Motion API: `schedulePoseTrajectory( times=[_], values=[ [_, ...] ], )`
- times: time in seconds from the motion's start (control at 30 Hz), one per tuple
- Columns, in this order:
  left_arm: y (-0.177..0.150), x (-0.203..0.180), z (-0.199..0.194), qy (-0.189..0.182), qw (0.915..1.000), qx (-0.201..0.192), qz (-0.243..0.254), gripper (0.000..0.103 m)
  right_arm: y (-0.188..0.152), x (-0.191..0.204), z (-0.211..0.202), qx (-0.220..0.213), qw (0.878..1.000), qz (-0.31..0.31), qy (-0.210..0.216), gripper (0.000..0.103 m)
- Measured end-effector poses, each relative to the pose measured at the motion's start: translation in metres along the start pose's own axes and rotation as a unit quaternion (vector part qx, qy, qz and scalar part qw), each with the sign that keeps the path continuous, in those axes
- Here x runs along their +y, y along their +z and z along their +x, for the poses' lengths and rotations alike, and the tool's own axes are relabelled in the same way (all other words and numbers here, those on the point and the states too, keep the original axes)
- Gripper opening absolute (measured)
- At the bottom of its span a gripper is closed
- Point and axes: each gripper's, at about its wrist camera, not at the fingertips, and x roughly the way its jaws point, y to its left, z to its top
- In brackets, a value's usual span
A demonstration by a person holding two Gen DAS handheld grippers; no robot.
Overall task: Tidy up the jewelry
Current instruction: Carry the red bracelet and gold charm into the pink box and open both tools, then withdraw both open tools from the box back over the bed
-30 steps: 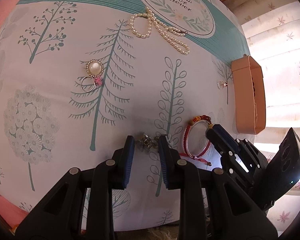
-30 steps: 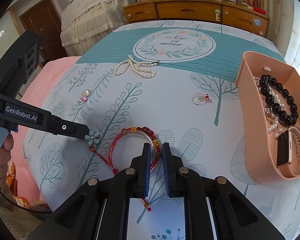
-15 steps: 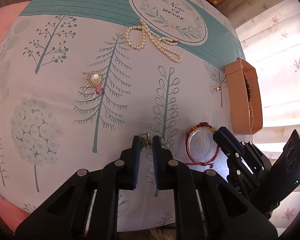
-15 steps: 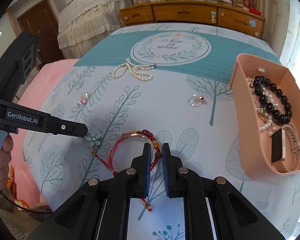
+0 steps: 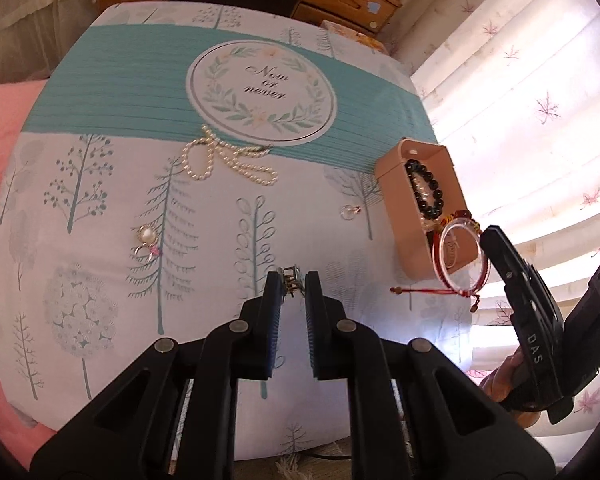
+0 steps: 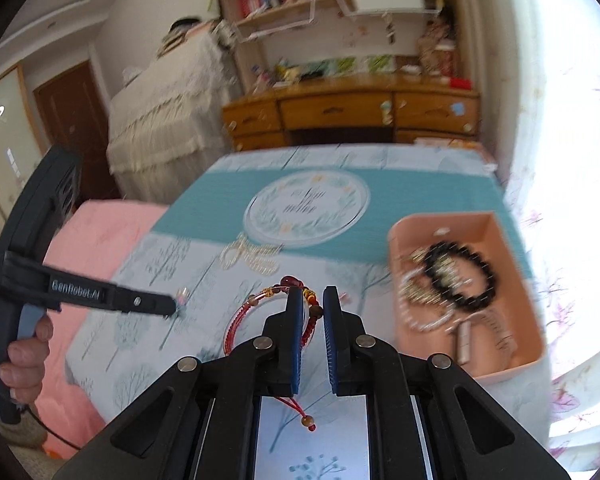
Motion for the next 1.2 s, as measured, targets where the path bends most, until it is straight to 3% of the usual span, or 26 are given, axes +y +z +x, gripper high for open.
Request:
schedulePoseTrajectory(
  times=[0.3,0.57,0.73,0.87,0.97,1.07,1.2],
  values=[
    [0.029,-0.104,0.015,-0.039,0.9942,-0.002,0.100,0.009,0.031,-0.084,-0.054,-0.080,0.987,0.100,-0.099,0.010],
    [0.040,-0.172,0.081,-0.056,0.9873,0.045,0.141,0.009,0.020,-0.138,-0.040,-0.049,0.980,0.146,-0.129,0.010],
    [0.035,-0.181,0.126,-0.061,0.9847,0.095,0.133,0.009,0.007,-0.162,-0.026,-0.036,0.975,0.160,-0.151,0.010],
    [0.028,-0.183,0.140,-0.062,0.9806,0.119,0.142,0.010,0.001,-0.168,-0.017,-0.031,0.974,0.158,-0.158,0.010],
    [0.024,-0.181,0.136,-0.064,0.9805,0.115,0.146,0.021,-0.003,-0.166,-0.007,-0.022,0.976,0.150,-0.159,0.010],
    [0.022,-0.177,0.122,-0.068,0.9827,0.089,0.147,0.042,-0.004,-0.160,0.008,-0.010,0.977,0.151,-0.150,0.010],
    [0.020,-0.166,0.098,-0.057,0.9861,0.048,0.148,0.045,-0.008,-0.153,0.022,0.009,0.980,0.151,-0.127,0.010]
  ],
)
